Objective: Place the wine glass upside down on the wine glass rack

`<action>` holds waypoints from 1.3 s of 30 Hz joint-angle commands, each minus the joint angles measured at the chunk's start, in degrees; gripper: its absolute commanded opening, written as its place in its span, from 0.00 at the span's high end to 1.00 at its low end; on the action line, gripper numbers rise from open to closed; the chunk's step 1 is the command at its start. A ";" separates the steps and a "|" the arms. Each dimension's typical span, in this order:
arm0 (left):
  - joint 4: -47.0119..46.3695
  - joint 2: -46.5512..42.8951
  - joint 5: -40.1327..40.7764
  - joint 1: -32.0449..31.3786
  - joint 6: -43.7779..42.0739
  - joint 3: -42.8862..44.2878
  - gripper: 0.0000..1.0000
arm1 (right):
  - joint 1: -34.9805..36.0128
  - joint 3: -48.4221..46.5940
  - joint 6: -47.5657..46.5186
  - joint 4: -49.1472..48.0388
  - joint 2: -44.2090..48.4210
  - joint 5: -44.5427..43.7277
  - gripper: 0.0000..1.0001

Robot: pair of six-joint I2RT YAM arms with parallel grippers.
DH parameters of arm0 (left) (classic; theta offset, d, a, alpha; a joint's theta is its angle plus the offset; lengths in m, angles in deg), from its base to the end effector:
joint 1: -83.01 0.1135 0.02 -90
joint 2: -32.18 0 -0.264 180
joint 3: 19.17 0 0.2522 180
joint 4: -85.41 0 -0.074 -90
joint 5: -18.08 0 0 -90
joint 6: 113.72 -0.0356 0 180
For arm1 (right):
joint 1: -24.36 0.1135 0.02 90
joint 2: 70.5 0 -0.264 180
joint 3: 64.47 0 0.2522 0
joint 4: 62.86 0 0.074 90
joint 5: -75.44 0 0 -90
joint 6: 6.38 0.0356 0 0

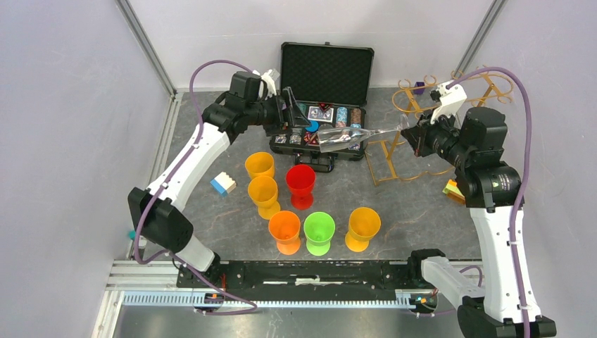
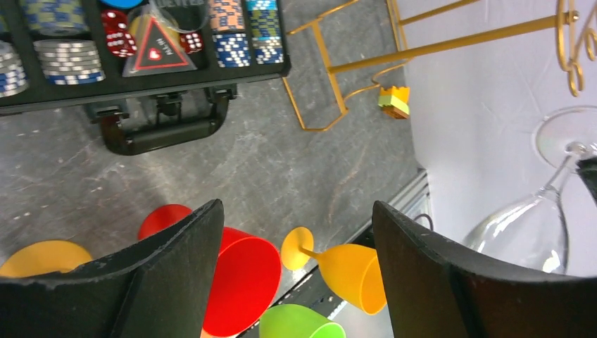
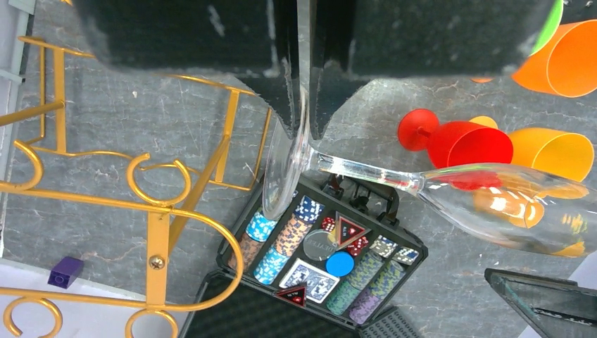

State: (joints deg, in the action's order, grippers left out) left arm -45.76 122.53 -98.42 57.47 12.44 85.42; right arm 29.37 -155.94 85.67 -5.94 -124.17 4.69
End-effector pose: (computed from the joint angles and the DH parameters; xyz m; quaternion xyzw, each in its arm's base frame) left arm 0.3118 -0.1666 0.3794 0.0263 0.8679 -0.4063 0.2845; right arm 0.1629 0.0261 0.4455 -0.1177 0.8005 0.1712 0.5622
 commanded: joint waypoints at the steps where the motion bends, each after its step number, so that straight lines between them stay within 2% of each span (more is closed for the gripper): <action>1: 3.97 -3.09 6.44 -0.15 -5.08 3.00 0.18 | 1.07 -4.25 -1.52 -0.55 -0.46 1.39 1.00; 7: 5.45 -3.74 9.92 -0.13 -5.51 3.08 0.17 | 1.94 -5.69 -3.51 -1.31 -0.79 3.48 1.00; 13: 8.70 -4.73 16.49 0.11 -6.41 4.49 0.16 | 2.25 -8.18 -5.00 -4.06 -2.98 -0.35 1.00; 22: 9.93 -5.99 19.46 1.67 -6.43 6.36 0.16 | 2.67 -6.06 -10.98 -20.88 -5.04 -1.72 1.00; 31: 9.68 -7.83 18.77 2.07 -5.31 7.87 0.16 | 3.31 1.12 -10.62 -39.66 -4.42 3.09 1.00; 35: 9.67 -9.43 19.39 2.61 -4.77 8.03 0.16 | 6.45 -0.99 -16.25 -38.48 -6.88 2.79 1.00; 39: 9.63 -10.75 19.91 3.93 -4.26 8.36 0.16 | 12.57 -2.67 -24.35 -36.83 -9.27 -3.86 1.00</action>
State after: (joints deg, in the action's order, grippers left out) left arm -35.58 114.73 -79.84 60.11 8.29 90.73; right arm 37.09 -155.48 69.82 -38.84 -131.82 5.80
